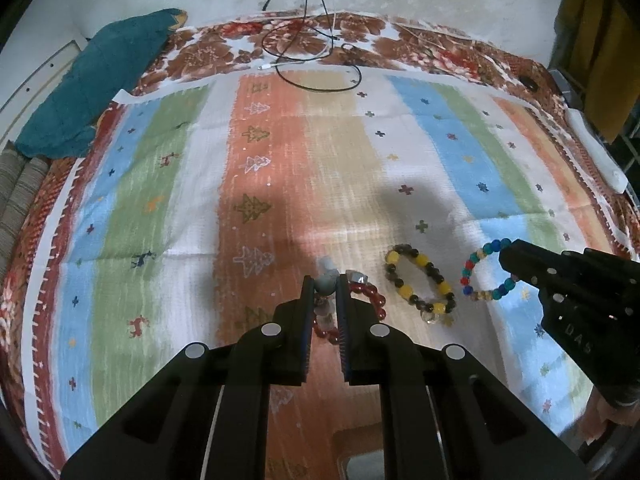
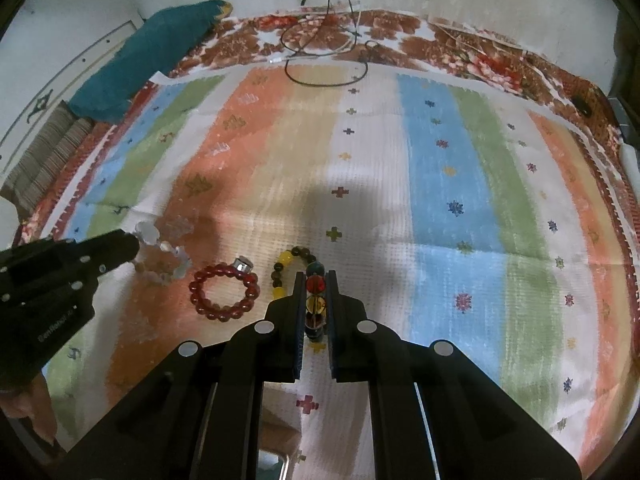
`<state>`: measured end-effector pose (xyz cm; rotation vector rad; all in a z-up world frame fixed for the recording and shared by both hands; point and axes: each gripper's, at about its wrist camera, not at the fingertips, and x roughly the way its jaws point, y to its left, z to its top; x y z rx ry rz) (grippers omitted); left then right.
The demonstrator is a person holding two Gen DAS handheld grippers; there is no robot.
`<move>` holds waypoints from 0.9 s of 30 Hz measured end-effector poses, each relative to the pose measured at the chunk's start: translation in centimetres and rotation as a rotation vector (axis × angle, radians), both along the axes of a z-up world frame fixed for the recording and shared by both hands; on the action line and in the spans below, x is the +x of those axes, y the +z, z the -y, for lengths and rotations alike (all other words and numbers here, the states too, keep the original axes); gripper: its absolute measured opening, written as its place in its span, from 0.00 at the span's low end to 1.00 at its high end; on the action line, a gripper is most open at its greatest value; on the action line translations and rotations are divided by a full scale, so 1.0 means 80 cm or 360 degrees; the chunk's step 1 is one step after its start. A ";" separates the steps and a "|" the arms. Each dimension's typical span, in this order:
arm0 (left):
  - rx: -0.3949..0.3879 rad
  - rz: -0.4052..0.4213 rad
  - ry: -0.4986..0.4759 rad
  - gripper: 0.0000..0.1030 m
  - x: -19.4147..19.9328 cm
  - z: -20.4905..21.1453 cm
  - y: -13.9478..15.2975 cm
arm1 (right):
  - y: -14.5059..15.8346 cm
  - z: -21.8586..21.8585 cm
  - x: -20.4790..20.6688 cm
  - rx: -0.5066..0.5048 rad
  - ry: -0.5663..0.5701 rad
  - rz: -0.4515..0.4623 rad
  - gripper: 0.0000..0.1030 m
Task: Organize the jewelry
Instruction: 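Carry the white bracelet with left gripper while right gripper carries multicolour bracelet to tin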
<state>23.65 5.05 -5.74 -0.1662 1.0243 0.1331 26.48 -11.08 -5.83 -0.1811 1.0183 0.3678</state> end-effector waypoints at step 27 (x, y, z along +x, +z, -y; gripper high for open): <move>-0.0029 0.0097 -0.0042 0.10 -0.072 0.025 0.035 | 0.037 0.009 -0.074 0.0076 0.0064 0.0127 0.10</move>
